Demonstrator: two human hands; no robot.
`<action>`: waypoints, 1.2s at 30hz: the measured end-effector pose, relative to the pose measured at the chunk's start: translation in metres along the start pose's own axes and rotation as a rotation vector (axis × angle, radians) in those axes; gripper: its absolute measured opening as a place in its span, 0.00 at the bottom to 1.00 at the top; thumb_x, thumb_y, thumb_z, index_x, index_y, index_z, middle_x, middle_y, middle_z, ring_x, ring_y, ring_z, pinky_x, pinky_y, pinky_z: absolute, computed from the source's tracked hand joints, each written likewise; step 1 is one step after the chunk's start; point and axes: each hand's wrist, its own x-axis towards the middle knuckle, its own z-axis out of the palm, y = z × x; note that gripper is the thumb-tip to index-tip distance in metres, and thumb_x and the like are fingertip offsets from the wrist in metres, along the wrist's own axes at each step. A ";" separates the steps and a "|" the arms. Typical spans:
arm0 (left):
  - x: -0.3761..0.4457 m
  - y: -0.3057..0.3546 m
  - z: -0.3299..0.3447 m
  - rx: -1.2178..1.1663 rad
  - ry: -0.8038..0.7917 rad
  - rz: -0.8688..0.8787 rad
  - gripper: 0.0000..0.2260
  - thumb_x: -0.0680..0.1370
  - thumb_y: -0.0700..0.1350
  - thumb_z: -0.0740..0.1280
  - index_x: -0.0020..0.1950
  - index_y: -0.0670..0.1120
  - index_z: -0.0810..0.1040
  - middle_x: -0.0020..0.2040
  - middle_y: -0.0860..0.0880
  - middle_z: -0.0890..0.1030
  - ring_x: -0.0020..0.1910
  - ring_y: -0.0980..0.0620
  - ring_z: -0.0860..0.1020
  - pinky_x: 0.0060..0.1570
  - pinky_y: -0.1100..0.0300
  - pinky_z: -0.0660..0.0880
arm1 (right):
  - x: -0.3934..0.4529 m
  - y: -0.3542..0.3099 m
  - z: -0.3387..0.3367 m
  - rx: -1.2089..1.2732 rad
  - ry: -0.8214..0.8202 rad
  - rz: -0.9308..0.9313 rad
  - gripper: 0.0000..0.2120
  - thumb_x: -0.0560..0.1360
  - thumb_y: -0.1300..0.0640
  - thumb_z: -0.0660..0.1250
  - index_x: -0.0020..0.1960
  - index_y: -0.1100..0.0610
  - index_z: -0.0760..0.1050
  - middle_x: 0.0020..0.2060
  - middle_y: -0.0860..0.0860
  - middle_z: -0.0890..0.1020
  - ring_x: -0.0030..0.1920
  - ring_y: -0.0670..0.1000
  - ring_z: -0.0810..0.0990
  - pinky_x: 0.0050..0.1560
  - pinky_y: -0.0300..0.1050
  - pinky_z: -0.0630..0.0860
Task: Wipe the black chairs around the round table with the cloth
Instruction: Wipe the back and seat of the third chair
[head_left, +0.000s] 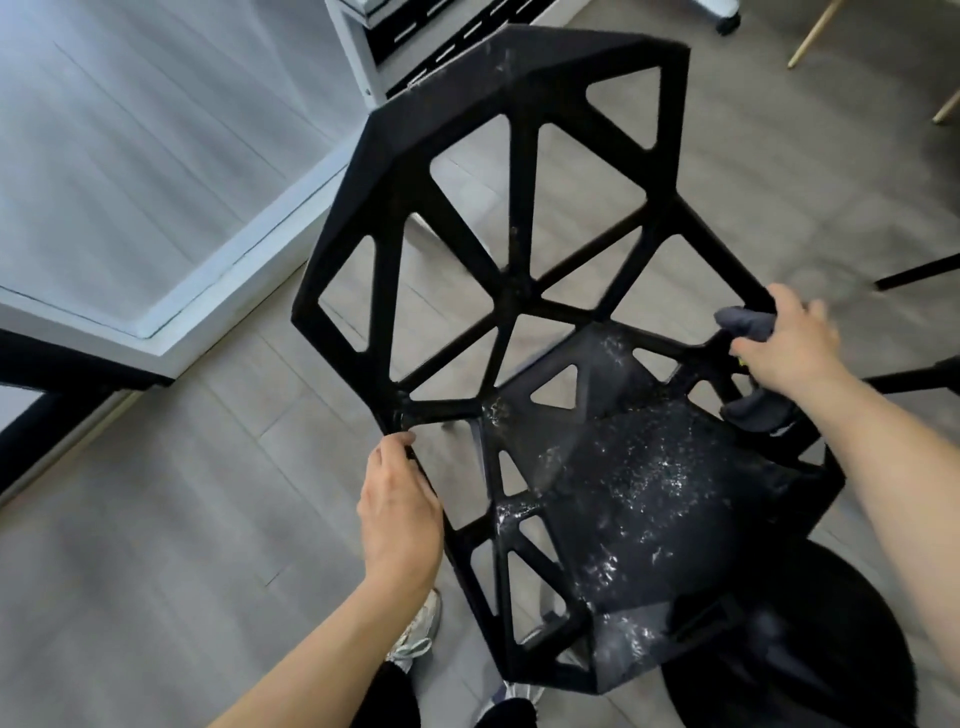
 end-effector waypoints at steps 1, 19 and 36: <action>0.004 0.001 0.000 -0.009 0.012 -0.006 0.13 0.83 0.37 0.56 0.66 0.45 0.73 0.63 0.47 0.78 0.58 0.46 0.76 0.52 0.60 0.64 | -0.001 0.000 0.001 0.006 0.007 0.013 0.36 0.75 0.53 0.72 0.78 0.47 0.58 0.70 0.61 0.64 0.69 0.69 0.66 0.69 0.61 0.68; 0.153 0.013 -0.033 0.146 -0.116 0.375 0.13 0.77 0.32 0.56 0.49 0.45 0.77 0.47 0.44 0.78 0.47 0.40 0.75 0.44 0.49 0.72 | -0.128 0.017 0.050 0.171 0.153 0.344 0.33 0.76 0.52 0.72 0.75 0.51 0.59 0.70 0.61 0.66 0.68 0.69 0.67 0.63 0.65 0.72; 0.152 0.040 -0.030 0.339 -0.216 0.544 0.15 0.78 0.30 0.54 0.57 0.44 0.75 0.48 0.42 0.75 0.43 0.42 0.70 0.42 0.51 0.67 | -0.331 0.017 0.115 0.441 0.152 0.744 0.34 0.76 0.54 0.72 0.76 0.52 0.58 0.72 0.63 0.63 0.68 0.70 0.68 0.61 0.64 0.73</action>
